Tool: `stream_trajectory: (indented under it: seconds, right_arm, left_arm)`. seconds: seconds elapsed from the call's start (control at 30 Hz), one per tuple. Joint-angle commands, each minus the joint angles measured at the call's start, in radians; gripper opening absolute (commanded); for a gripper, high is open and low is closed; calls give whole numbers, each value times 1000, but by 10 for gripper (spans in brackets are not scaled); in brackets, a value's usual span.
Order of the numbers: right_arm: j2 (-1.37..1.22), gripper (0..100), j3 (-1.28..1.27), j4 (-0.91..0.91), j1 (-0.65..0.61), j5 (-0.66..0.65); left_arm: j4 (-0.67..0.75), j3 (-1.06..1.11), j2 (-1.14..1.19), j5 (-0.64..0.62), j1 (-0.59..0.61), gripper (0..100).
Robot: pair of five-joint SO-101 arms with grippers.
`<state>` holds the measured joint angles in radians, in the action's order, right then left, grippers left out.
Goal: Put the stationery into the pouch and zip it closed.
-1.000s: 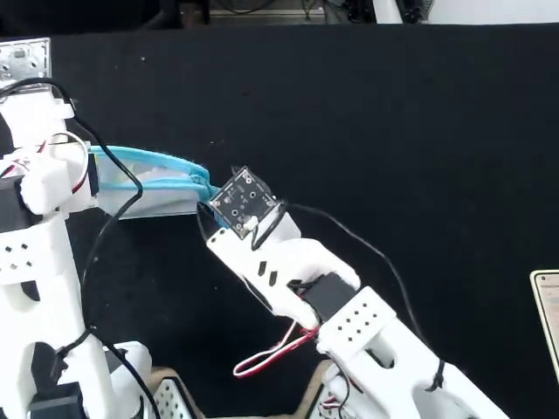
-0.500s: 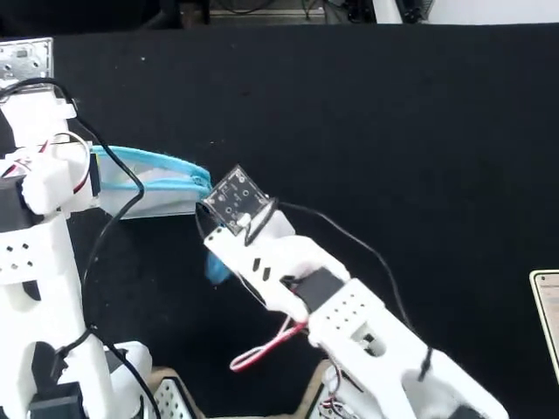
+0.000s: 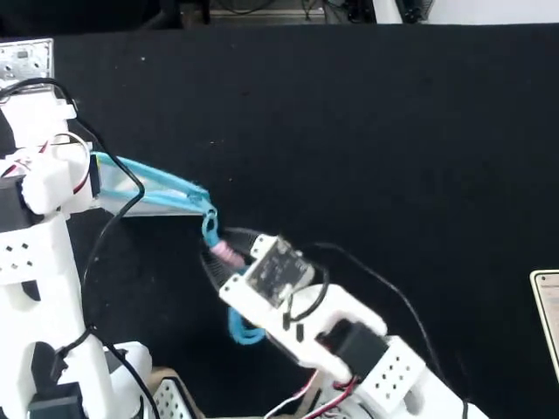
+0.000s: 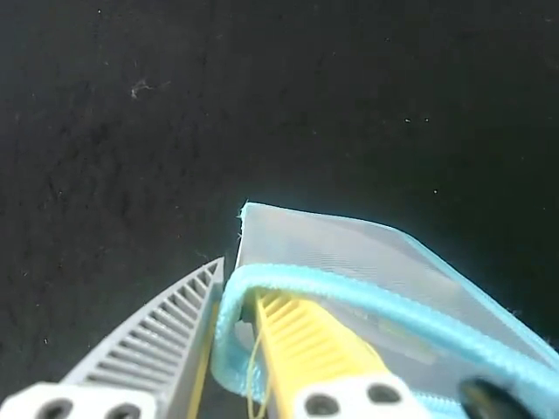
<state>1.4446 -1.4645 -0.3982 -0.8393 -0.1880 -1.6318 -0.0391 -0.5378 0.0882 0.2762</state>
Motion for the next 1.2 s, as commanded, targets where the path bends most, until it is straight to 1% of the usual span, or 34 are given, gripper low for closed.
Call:
stream_trajectory:
  seconds: [0.0,0.13,0.27,0.33,0.43,0.53,0.8,0.93,1.0,1.07,1.17]
  right_arm:
    - [-12,12,-22,120,-25,-6]
    - [-101,12,30,118,-25,-6]
    - [-200,11,137,100,49,2]
    - [-242,11,225,5,86,2]
    - [-297,11,369,-196,98,2]
    - [-334,11,487,-305,98,2]
    - [-412,11,630,-327,100,-9]
    - [-472,11,757,-331,100,-77]
    - [-521,11,831,-370,100,-135]
    - [-567,11,914,-430,100,-175]
    - [-631,11,1053,-489,100,-180]
  left_arm:
    - [-5,24,11,3,-25,30]
    - [-23,48,11,5,-27,30]
    - [-25,56,9,8,-27,30]
    - [-25,50,9,6,-27,30]
    - [-25,48,9,5,-27,30]
    - [-20,53,12,3,-27,30]
    - [-26,13,9,3,-27,30]
    - [-25,-71,9,5,-27,34]
    - [-26,-114,9,5,-27,59]
    - [-26,-145,15,3,-27,119]
    - [-18,-176,18,3,-27,176]
